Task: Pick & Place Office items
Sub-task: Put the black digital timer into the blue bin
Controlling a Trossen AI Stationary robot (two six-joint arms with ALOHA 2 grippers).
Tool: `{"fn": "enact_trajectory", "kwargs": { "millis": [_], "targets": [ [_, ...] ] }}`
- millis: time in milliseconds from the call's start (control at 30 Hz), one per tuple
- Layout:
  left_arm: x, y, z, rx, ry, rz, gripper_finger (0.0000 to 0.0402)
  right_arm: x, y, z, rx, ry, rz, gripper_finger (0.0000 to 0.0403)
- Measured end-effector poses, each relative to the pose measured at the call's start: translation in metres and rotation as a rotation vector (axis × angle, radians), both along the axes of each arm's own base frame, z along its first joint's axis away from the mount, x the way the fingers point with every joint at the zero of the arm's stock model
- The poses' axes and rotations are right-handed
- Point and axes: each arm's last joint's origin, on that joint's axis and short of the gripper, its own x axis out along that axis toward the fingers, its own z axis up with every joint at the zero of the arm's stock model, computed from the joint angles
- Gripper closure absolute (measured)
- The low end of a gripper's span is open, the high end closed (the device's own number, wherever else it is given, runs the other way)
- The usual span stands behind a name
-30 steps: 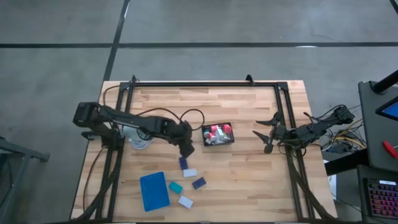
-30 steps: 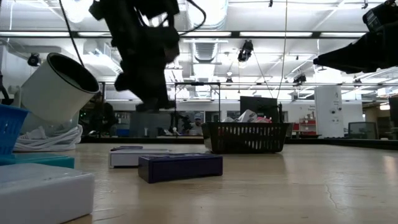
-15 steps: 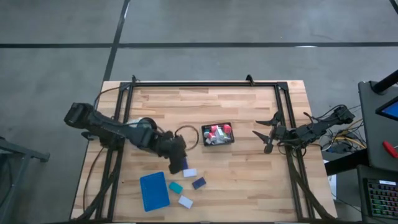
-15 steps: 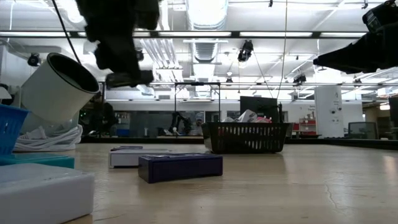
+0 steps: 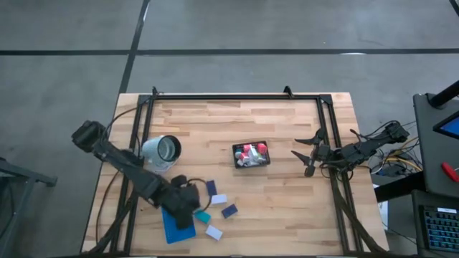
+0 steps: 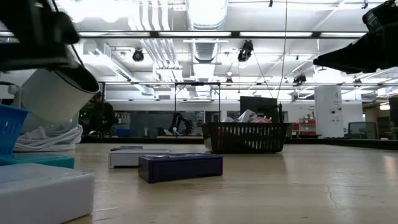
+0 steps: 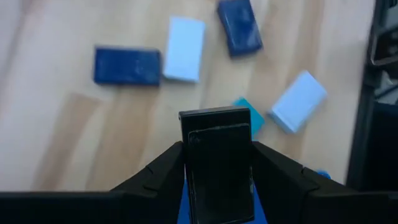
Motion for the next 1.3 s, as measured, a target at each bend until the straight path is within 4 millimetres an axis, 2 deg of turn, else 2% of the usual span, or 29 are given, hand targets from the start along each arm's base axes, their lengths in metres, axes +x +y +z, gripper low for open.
{"fn": "enact_trajectory", "kwargs": {
  "millis": [233,500,900,1300],
  "targets": [
    [-0.027,-0.028,-0.001,-0.027,0.046,-0.035,0.0232,0.0,0.0,0.0,-0.002,0.001,0.0,0.0186],
    [-0.042,-0.034,-0.006,-0.006,0.116,0.017,0.0232,0.0,0.0,0.0,0.0,0.0,0.0,0.0186],
    [-0.052,-0.028,-0.046,-0.08,0.155,0.081,0.0232,0.0,0.0,0.0,-0.001,0.0,0.0,0.0186],
    [-0.06,-0.021,-0.074,-0.171,0.18,0.129,0.0231,0.0,0.0,0.0,0.0,0.0,0.0,0.0186]
  ]
}}
